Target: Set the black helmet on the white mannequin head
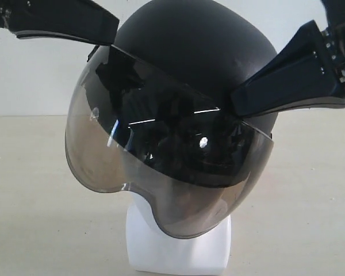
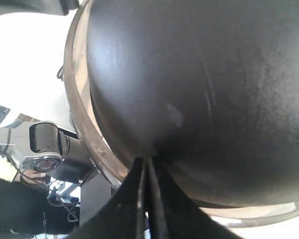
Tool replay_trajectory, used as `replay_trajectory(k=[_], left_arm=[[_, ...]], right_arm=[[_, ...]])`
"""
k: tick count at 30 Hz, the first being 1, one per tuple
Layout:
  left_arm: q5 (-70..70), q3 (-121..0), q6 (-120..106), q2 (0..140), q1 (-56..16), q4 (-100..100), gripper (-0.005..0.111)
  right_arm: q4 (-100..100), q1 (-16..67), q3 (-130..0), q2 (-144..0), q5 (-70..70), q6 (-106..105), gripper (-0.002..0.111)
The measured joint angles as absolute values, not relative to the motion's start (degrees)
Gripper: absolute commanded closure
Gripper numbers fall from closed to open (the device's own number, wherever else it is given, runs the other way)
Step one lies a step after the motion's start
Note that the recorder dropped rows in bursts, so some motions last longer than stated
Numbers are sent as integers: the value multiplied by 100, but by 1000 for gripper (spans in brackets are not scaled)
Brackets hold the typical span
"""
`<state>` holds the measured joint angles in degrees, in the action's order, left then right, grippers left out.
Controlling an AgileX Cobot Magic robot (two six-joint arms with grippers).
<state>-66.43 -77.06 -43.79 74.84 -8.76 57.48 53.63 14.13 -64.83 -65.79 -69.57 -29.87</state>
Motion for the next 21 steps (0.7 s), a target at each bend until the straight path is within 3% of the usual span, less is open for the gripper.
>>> replay_trajectory(k=[21], left_arm=[[-6686, -8055, -3974, 7817, -876, 4705, 102]], right_arm=[[5316, 1413, -6483, -6579, -6968, -2987, 109]])
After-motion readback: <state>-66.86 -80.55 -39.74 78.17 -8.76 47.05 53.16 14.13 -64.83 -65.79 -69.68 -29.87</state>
